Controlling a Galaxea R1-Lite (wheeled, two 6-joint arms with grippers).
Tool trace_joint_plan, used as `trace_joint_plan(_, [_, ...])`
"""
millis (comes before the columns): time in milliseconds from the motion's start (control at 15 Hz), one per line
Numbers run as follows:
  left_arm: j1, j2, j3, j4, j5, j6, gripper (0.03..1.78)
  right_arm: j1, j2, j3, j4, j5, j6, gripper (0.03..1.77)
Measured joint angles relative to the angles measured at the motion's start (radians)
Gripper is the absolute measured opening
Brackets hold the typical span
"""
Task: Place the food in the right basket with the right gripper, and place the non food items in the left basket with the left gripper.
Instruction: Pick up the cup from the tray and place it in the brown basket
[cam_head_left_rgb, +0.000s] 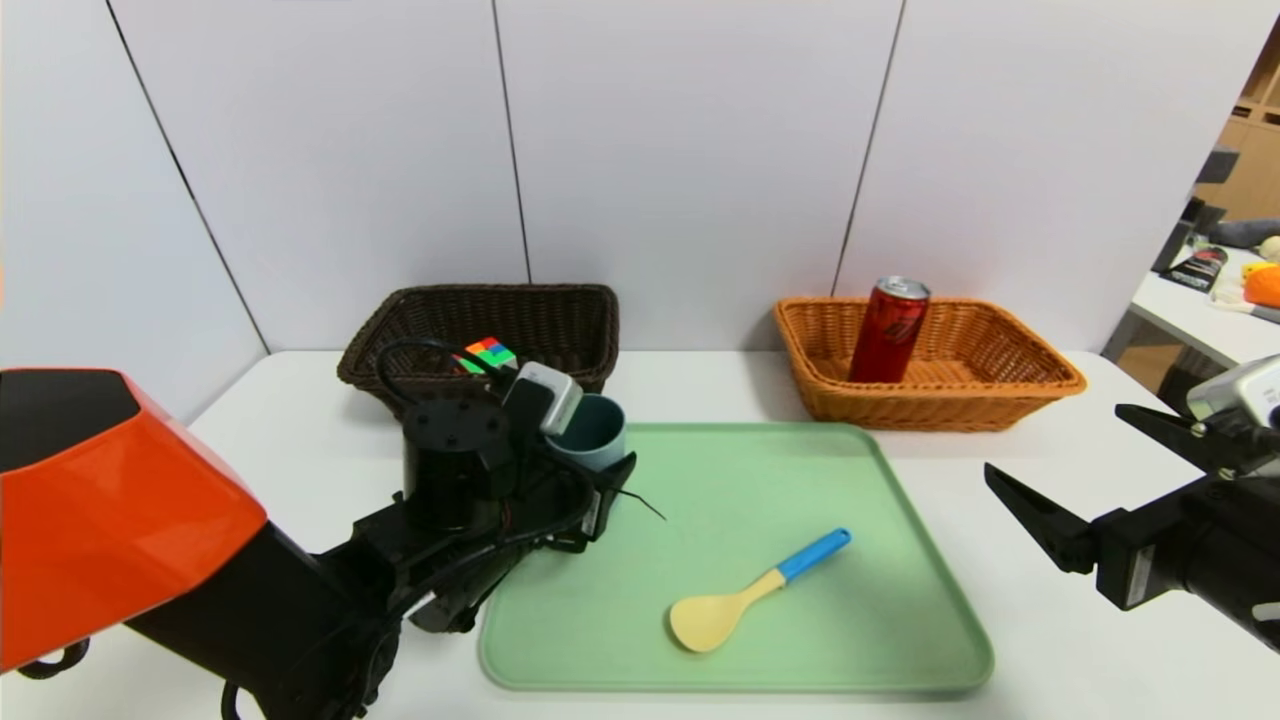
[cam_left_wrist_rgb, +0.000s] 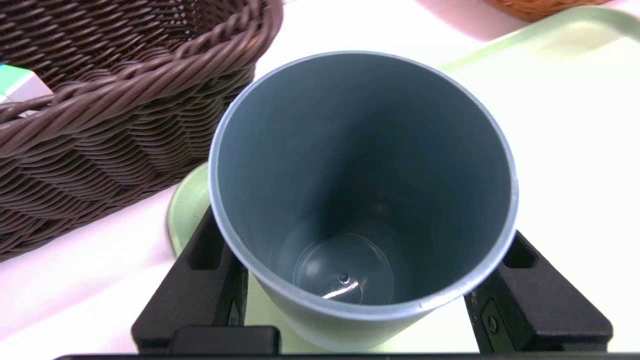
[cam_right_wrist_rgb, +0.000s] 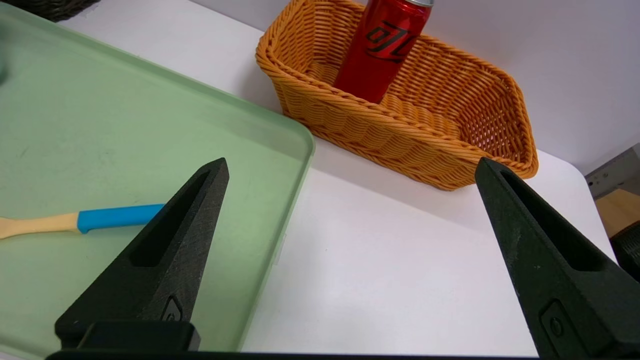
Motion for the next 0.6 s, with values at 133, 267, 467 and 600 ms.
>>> trace_joint_plan(133, [-0.036, -0.039, 0.029, 0.004, 0.026, 0.001, 1.14, 0.000, 0.005, 0.001, 0.000, 0.000, 0.000, 1.69])
trace_joint_plan(267, [-0.060, -0.095, 0.053, 0.026, 0.039, 0.006, 1.14, 0.000, 0.007, 0.004, 0.001, 0.000, 0.000, 1.69])
trace_joint_plan(467, [-0.071, -0.212, 0.056, 0.137, 0.045, 0.037, 1.14, 0.005, 0.010, 0.010, 0.001, 0.000, 0.003, 1.69])
trace_joint_plan(600, [-0.069, -0.296, 0.014, 0.248, 0.045, 0.062, 1.14, 0.012, 0.013, 0.012, 0.000, 0.000, 0.003, 1.69])
